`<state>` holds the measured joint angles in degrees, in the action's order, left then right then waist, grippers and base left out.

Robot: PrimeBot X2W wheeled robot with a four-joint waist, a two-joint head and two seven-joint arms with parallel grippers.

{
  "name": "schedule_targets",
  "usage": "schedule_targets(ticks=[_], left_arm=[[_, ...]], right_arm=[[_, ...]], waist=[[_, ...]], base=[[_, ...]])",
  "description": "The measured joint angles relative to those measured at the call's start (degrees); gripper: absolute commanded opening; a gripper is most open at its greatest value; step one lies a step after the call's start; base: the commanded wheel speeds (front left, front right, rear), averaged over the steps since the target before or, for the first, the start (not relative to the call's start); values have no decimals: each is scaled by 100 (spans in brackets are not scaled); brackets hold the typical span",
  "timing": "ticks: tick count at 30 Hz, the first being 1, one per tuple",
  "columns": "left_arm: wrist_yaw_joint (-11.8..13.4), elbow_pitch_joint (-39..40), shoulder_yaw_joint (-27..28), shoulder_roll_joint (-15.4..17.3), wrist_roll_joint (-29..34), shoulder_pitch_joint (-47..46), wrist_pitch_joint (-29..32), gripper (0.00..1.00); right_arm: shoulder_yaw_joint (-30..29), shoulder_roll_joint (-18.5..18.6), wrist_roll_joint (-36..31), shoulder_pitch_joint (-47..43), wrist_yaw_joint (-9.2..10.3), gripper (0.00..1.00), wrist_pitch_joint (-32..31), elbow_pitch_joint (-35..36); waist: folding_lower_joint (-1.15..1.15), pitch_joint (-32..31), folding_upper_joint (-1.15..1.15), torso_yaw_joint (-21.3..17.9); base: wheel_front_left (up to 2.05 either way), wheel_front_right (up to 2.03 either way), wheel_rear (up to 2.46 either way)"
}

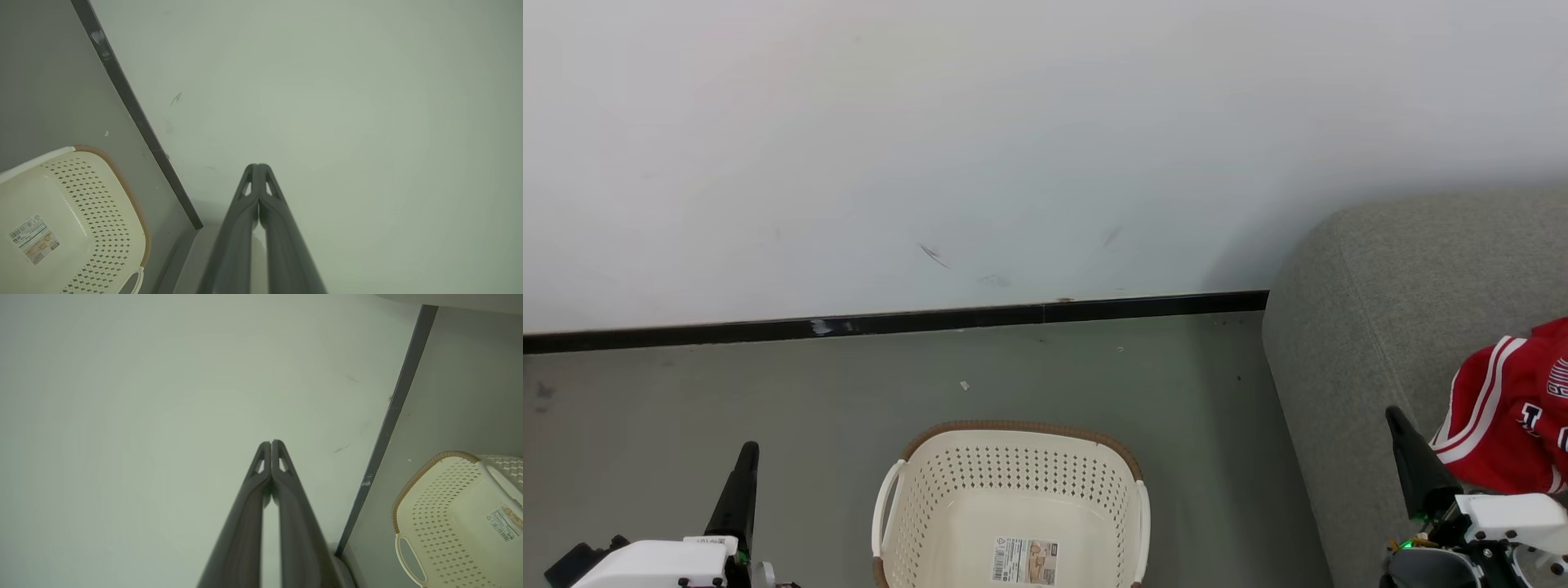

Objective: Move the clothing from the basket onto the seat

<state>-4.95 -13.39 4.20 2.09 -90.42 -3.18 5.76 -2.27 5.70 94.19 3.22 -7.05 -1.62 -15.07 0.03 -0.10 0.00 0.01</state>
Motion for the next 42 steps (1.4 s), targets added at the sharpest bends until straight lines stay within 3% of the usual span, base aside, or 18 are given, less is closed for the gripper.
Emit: schedule_targets(ticks=[42], left_arm=[[-9,-4,48,-16,-129,-25,48,0]], right_arm=[[-22,0,180,82,0,0,-40,-35]], waist=[[-1,3,0,-2]], base=[[0,0,0]])
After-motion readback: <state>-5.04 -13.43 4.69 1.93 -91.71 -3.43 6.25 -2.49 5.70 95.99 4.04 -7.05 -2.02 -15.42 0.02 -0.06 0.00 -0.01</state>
